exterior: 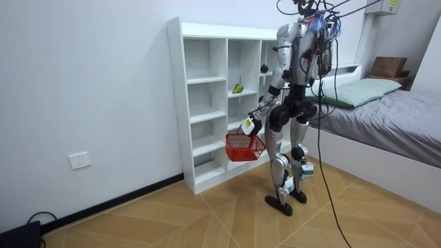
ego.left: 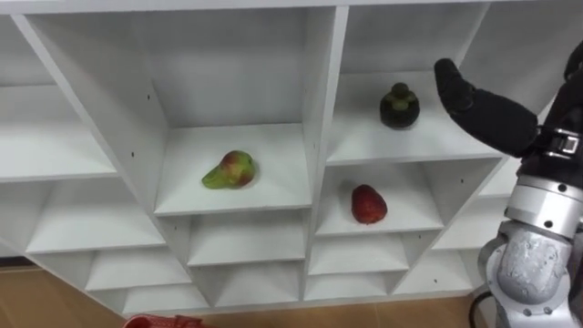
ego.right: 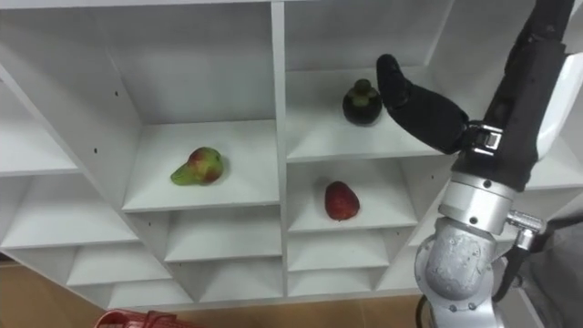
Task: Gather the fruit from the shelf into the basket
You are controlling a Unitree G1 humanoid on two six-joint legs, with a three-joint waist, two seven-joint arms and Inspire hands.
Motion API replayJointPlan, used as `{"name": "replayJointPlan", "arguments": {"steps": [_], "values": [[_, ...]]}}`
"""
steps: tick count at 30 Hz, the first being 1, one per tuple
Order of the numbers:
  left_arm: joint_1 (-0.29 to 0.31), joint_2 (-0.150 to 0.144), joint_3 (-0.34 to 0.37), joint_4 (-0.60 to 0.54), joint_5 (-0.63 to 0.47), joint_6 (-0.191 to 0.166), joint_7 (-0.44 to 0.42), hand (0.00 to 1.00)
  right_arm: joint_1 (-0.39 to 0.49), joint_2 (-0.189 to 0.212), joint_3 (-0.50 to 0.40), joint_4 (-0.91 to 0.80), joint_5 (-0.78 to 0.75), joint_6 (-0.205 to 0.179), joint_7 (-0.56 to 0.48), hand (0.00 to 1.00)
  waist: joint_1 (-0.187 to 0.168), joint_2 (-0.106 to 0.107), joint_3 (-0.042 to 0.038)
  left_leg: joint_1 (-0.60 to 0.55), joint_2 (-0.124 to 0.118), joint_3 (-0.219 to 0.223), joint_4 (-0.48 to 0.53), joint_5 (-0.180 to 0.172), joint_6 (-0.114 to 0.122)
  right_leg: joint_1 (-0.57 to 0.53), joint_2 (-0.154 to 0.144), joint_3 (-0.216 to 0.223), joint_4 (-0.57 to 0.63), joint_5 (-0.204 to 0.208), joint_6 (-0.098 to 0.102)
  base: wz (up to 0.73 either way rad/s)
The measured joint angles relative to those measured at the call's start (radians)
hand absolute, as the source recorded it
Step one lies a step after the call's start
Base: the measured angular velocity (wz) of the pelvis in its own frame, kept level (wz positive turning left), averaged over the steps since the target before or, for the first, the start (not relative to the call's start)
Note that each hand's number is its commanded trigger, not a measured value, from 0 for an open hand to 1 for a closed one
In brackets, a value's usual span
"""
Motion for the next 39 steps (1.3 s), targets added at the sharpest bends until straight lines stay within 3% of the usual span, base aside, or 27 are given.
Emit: {"name": "replayJointPlan", "arguments": {"steps": [11,30,39], "values": [[-0.019,0.009,-0.024,0.000,0.011,0.013,0.002,1.00,-0.010,-0.001,0.016,0.029,-0.003,-0.012,0.044,0.00,-0.004,0.010,0.0022,-0.002,0.000,-0.010,0.001,0.000,0.000,0.001,0.000,-0.006,0.001,0.002,0.000,0.00],[-0.025,0.008,-0.032,0.001,0.011,0.013,0.010,1.00,-0.038,-0.001,0.011,0.174,-0.002,-0.111,0.041,0.00,-0.006,0.003,0.0005,0.009,0.006,-0.017,-0.001,-0.001,0.001,0.017,-0.001,-0.006,0.000,0.006,0.002,0.00],[-0.030,0.006,-0.032,-0.007,0.034,0.013,0.011,1.00,-0.041,-0.001,0.010,0.193,-0.001,-0.132,0.039,0.00,-0.004,0.004,-0.0006,0.010,0.006,-0.018,-0.001,-0.001,0.001,0.018,-0.001,-0.006,0.000,0.007,0.002,0.00]]}}
